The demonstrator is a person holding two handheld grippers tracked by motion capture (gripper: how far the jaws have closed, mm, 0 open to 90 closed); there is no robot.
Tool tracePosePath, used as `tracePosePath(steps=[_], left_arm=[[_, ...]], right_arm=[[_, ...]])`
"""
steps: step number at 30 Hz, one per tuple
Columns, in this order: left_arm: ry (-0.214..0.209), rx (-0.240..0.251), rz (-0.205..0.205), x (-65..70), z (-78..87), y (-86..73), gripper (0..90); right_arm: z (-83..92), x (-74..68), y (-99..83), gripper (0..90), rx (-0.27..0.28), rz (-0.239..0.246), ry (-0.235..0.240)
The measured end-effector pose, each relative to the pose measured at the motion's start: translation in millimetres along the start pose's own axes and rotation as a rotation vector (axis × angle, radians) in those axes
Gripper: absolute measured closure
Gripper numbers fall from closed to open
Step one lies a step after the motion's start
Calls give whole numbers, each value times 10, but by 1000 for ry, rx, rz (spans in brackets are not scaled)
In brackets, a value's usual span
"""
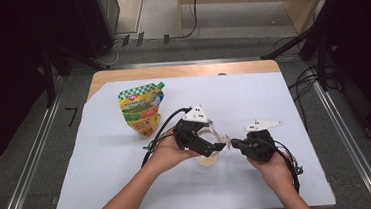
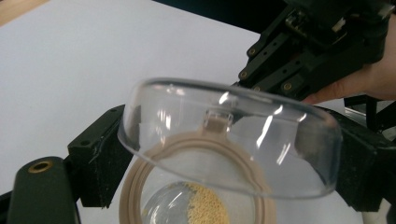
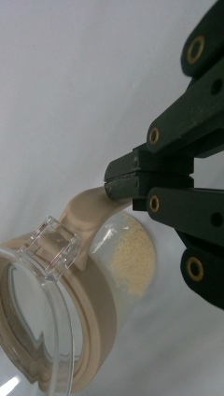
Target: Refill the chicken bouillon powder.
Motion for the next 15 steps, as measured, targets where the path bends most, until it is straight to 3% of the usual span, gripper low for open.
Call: tracePosePath(steps=[6, 14, 15], left_arm=[[-6, -13, -19, 52, -81, 118, 131], [-57, 3, 2, 88, -244, 188, 128], [-63, 4, 20, 99, -270, 192, 128]], right_arm=[[-4, -13, 3, 900, 4, 0, 3], [-1, -10, 1, 900, 10, -13, 15], [0, -9, 0, 900, 10, -13, 15]])
Point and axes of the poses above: each handheld gripper's, and its own axes: z roughly backward along the jaws, y roughly out of its top, x roughly to its right, the point moved 10 cm from there along -z, roughly forward along the jaws, and after that the axes turned 8 degrees about x, right-handed, at the moved point
